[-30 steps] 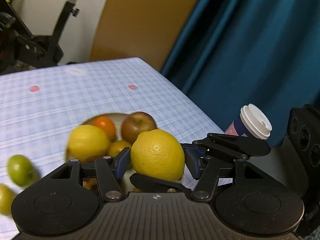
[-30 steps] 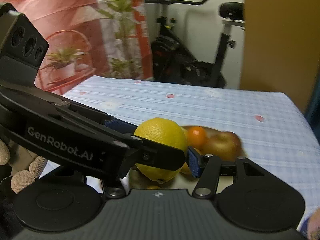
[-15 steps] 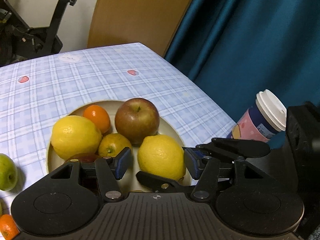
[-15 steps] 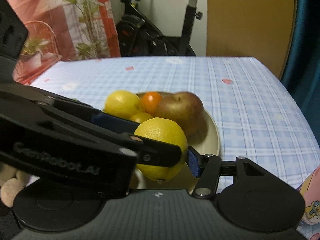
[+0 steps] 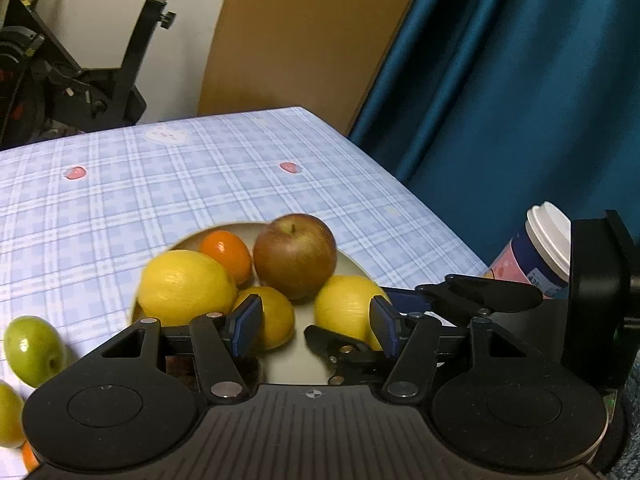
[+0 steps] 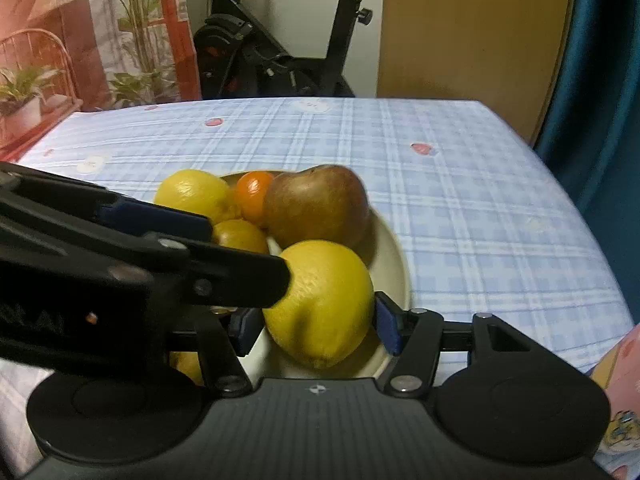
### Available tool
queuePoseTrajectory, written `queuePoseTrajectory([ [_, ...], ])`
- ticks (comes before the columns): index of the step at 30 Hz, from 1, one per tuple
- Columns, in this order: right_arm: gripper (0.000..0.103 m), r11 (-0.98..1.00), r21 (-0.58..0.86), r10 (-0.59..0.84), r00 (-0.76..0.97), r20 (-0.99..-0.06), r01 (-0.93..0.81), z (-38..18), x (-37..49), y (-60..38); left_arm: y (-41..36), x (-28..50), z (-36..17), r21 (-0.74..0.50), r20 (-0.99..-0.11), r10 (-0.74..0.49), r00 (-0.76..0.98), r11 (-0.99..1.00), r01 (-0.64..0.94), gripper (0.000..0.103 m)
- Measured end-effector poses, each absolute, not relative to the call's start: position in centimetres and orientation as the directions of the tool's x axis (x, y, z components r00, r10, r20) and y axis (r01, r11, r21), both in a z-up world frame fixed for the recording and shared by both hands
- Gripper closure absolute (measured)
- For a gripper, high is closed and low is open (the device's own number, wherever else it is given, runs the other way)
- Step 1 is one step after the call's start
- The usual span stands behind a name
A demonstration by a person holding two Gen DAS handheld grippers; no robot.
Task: Organize fruits
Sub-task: 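Lower the lemon onto the plate and open the right gripper, then move the right gripper to an orange tangerine on the table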
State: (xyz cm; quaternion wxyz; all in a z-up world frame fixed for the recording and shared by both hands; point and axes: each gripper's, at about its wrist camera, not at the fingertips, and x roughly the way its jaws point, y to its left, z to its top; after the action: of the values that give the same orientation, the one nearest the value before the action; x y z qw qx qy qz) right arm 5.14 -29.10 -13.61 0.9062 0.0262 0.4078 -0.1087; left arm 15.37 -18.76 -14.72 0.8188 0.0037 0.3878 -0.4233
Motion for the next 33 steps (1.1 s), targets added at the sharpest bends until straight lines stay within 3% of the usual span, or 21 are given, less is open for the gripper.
queuePoseTrajectory([
  [9, 0.032, 0.97, -0.072, -0.212, 0.661, -0.72, 0.233, -12.5, 5.3, -28.7, -16.5, 15.7, -13.2, -0.308, -0.618, -0.676, 0.402, 0.678, 0.667, 0.036],
  [15, 0.032, 0.973, -0.068, -0.209, 0.72, -0.662, 0.22, -10.6, 5.3, -28.1, -13.3, 15.9, -11.5, -0.276, -0.597, -0.631, 0.494, 0.741, 0.612, 0.033],
  [33, 0.032, 0.999, 0.041, 0.04, 0.842, -0.539, -0.021, -10.9, 5.3, -21.4, -0.7, 14.0, -10.8, -0.177, -0.591, -0.398, 0.702, 0.912, 0.369, 0.033],
])
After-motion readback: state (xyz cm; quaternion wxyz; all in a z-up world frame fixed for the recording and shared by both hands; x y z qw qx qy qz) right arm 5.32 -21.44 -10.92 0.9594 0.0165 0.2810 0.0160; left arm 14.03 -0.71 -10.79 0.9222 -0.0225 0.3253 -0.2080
